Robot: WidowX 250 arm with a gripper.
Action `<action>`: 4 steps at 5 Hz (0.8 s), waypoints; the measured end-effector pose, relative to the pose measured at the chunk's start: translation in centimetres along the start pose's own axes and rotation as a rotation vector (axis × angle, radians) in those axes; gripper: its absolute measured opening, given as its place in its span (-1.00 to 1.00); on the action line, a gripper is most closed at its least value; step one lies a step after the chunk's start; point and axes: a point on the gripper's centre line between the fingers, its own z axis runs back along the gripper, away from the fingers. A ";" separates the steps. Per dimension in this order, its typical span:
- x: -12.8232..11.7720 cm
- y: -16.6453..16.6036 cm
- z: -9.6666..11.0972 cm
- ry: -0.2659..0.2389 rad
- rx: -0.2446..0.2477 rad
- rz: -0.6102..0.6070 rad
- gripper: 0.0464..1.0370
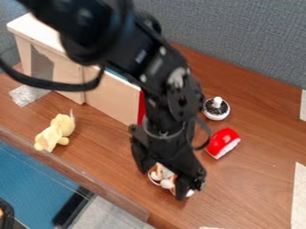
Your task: Put the object in the drawer
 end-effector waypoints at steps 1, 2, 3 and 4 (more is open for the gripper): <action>1.6 0.0 -0.2 -0.006 -0.005 -0.031 0.92; 2.8 0.5 -1.3 -0.002 0.021 -0.056 0.92; 3.8 0.8 -2.9 0.008 0.037 -0.037 0.92; 4.2 1.0 -4.5 0.029 0.051 -0.024 0.92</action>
